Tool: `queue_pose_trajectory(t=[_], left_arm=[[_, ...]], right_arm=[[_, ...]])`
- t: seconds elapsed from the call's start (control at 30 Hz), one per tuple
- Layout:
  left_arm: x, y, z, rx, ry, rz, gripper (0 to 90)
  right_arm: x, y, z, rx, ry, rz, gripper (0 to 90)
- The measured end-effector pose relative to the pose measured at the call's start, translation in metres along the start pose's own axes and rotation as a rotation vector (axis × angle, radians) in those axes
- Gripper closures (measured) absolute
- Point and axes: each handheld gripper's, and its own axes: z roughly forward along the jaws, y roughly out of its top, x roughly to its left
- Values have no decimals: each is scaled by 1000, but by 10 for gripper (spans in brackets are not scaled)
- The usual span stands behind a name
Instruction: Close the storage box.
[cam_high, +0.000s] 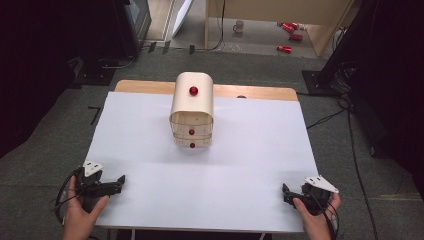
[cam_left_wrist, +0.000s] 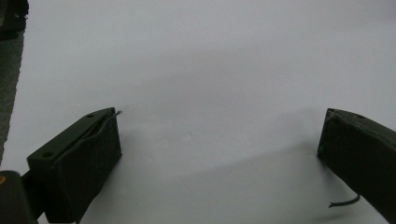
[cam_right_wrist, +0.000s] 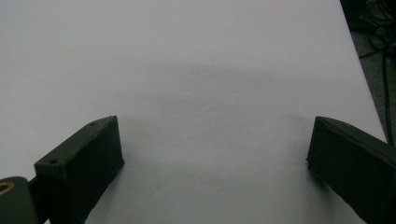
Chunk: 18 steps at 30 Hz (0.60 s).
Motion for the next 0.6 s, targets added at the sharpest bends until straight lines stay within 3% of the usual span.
queue_pose_trajectory(t=[0.6], left_arm=[[0,0,0,0,0,-1,0]], right_arm=[[-1,0,0,-2,5,3,29]])
